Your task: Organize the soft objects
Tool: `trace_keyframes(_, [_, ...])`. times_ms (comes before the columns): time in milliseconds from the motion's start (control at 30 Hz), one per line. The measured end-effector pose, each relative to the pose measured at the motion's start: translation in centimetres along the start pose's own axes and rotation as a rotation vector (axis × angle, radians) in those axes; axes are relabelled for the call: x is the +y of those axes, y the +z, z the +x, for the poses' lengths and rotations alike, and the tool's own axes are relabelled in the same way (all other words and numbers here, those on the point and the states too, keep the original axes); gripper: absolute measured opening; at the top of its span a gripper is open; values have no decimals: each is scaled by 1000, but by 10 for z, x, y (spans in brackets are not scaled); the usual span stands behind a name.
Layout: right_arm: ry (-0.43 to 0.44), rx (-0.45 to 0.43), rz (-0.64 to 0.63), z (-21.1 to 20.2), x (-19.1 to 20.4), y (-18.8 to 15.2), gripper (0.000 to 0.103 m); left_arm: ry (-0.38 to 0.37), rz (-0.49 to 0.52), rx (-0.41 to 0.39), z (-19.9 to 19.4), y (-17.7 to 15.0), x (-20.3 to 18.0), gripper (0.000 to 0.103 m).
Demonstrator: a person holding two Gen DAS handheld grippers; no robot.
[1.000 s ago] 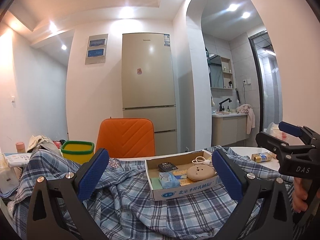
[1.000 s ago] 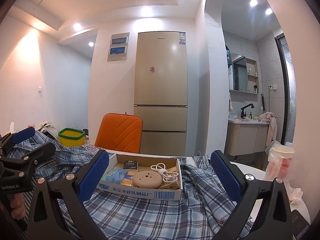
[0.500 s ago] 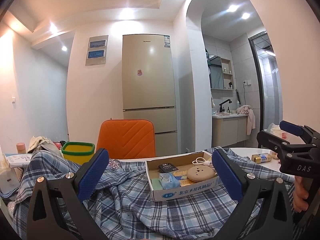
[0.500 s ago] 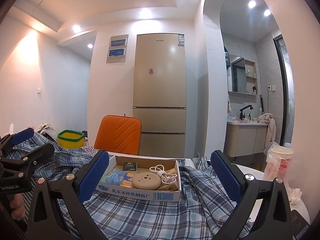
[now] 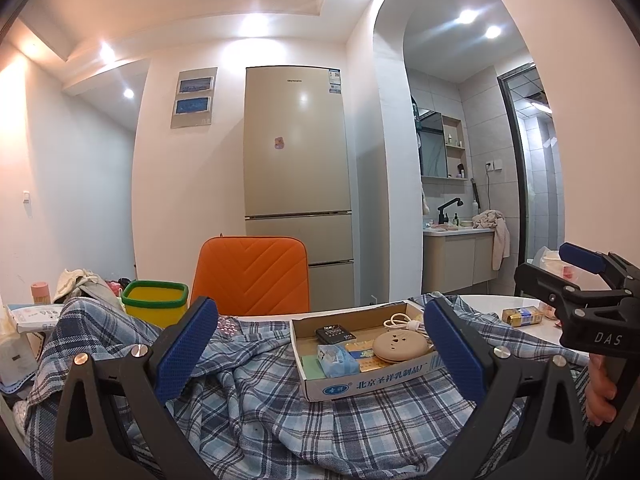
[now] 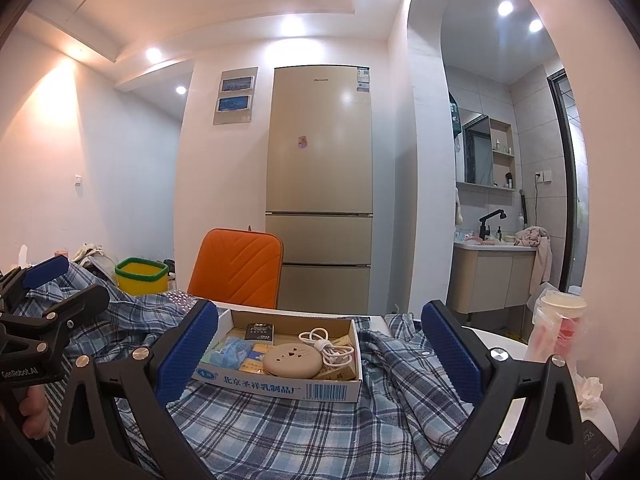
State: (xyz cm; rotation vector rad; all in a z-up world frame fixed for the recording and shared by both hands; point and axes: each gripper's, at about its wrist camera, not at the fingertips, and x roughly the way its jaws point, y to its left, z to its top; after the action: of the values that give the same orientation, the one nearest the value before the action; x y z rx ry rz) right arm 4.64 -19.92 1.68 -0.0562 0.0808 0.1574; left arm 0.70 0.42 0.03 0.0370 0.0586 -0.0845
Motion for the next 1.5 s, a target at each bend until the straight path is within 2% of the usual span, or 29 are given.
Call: trace_keyframes(1500, [-5, -3, -2, -2, -2, -1, 103, -4, 9, 21, 7, -3, 2, 103])
